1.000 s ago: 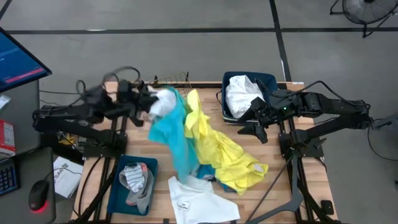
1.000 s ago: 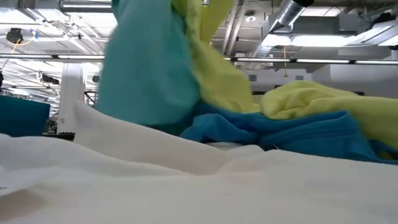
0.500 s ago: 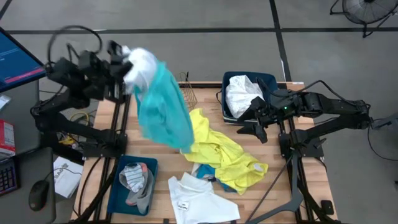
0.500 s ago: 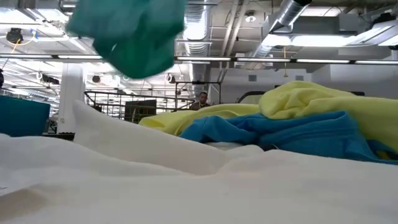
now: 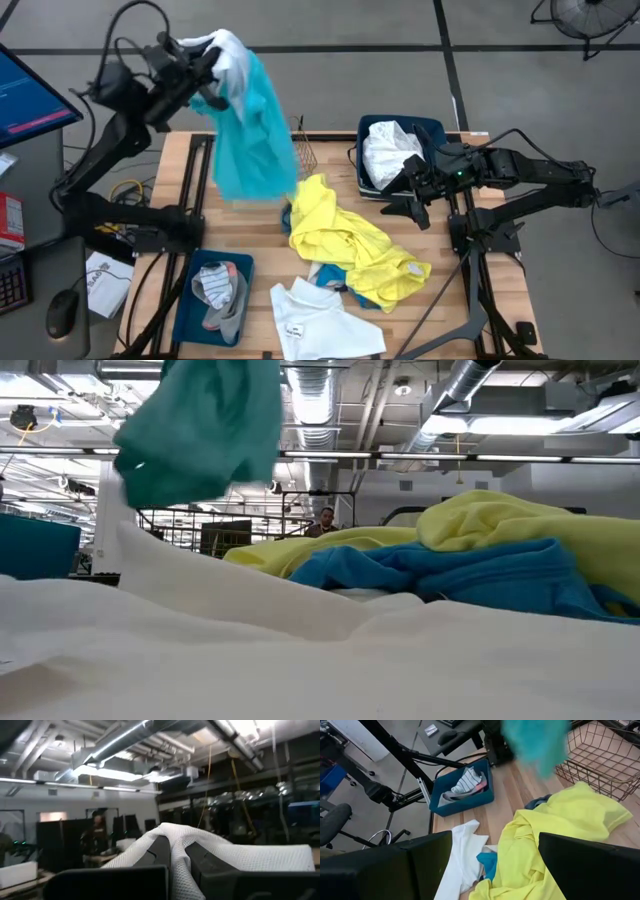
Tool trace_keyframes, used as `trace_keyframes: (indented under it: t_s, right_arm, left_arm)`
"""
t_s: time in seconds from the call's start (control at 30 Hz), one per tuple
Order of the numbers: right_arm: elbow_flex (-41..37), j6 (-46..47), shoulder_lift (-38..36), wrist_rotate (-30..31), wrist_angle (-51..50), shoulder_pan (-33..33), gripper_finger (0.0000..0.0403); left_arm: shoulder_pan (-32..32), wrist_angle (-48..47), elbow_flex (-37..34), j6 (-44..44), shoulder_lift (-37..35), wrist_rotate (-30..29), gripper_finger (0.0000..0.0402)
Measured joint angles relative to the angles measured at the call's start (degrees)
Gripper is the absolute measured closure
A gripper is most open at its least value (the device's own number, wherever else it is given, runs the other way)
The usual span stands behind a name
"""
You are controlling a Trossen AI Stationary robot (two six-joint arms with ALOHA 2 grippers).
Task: Pick & Place Cloths
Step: Put the light blue shorts into the gold wire basket
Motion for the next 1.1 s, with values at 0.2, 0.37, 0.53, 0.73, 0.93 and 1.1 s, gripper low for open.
trace_keyframes:
  t_s: [0.2,0.37,0.53,0.73,0.93,1.1]
  right_arm:
    - [0.0,0.0,0.0,0.0,0.0,0.0,0.0112]
    - [0.0,0.0,0.0,0.0,0.0,0.1,0.0112]
    - [0.0,0.0,0.0,0.0,0.0,0.1,0.0112]
    - [0.0,0.0,0.0,0.0,-0.1,0.1,0.0112]
    - [0.0,-0.6,0.0,0.0,-0.1,0.1,0.0112]
    - [0.0,-0.6,0.0,0.0,-0.1,0.0,0.0112]
  left_arm:
    - [5.5,-0.6,-0.1,0.2,4.2,3.4,0.0401]
    - [6.3,-1.2,-0.1,-1.8,8.1,8.6,0.0401]
    - [2.3,-5.3,-0.1,-3.2,10.2,11.2,0.0401]
    - [-3.2,-17.9,-0.1,0.2,10.5,-2.9,0.0401]
    - [-0.7,-25.7,-0.1,2.7,10.7,-17.4,0.0401]
    - [2.8,-29.6,-0.1,2.6,10.7,-21.2,0.0401]
